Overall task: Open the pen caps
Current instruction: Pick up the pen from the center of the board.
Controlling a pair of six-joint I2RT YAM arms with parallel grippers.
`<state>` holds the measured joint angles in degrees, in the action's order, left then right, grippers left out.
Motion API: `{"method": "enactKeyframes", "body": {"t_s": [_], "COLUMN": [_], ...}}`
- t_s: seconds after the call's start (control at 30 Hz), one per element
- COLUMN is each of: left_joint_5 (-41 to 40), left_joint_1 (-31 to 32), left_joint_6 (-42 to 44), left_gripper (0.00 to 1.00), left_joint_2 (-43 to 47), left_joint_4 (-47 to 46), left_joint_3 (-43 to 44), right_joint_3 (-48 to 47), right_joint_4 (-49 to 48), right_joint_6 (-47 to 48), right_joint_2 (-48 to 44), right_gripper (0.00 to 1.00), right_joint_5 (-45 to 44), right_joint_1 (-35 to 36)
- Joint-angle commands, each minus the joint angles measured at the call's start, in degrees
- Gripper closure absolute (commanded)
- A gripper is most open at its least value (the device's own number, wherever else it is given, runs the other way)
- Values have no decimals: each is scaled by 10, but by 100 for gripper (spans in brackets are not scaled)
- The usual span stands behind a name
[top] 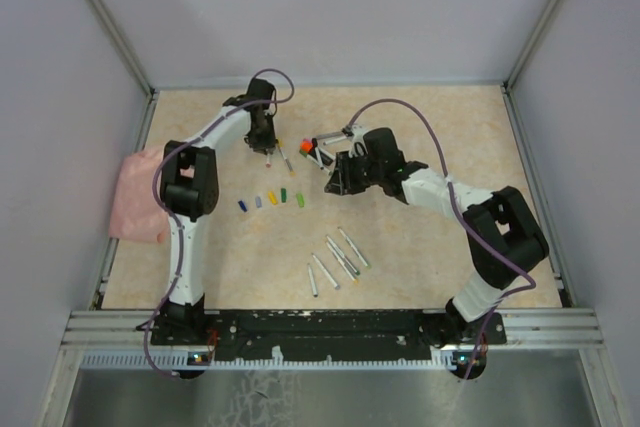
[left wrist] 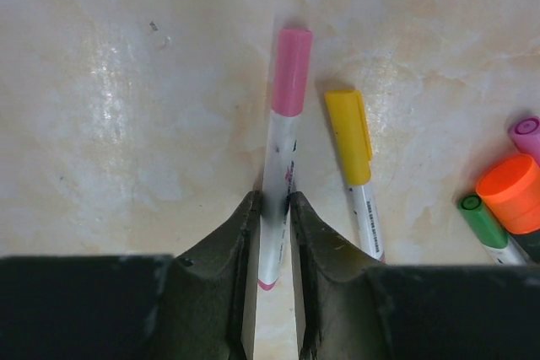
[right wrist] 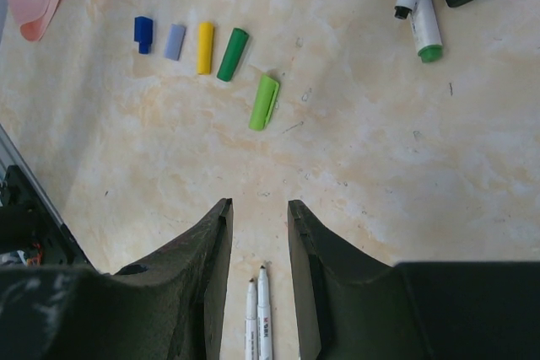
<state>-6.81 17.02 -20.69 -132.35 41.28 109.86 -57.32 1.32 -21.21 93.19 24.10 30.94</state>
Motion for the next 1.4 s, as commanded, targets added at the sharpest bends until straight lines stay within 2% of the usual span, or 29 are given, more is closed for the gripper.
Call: {"method": "enactKeyframes", "body": {"t_s": [0.0,0.17,0.37,0.4,0.5,0.67,0.8,0.93,1.07,1.13,1.23,1.37], "left_joint_5": [-51,-84,-44,-42,-36,-8,95,225,349,414,512,589], "left_joint_1": [2,0,-8,-9,-13,-17,-25,-32,-33,-33,-33,-32], "left_joint_6": [34,89,125,126,125,124,124,114,83,48,-24,-143], "left_gripper": [75,73,73,75,99,100,100,100,100,100,100,100], "left_joint_2": [10,40,69,72,85,150,226,321,392,421,457,484], "left_joint_4": [24,16,-16,-18,-23,-53,-95,-176,-284,-343,-460,-661], "left_joint_3": [-25,-69,-123,-127,-131,-153,-193,-258,-324,-358,-417,-500], "right_joint_3": [3,7,11,13,20,62,83,93,135,136,116,98], "right_joint_4": [-28,-28,-39,-43,-69,-183,-281,-336,-450,-467,-450,-453], "right_joint_6": [-2,-2,-9,-10,-18,-62,-101,-124,-155,-160,-166,-208], "right_joint_2": [-9,-15,-26,-30,-44,-105,-156,-193,-228,-233,-227,-212], "right_gripper": [67,67,67,67,67,67,67,66,47,44,43,43], "right_joint_5": [3,6,20,24,38,78,90,64,11,-9,-9,-32], "right_joint_1": [-4,-4,-4,-4,-4,-4,-4,-4,-4,-4,-4,-3]}}
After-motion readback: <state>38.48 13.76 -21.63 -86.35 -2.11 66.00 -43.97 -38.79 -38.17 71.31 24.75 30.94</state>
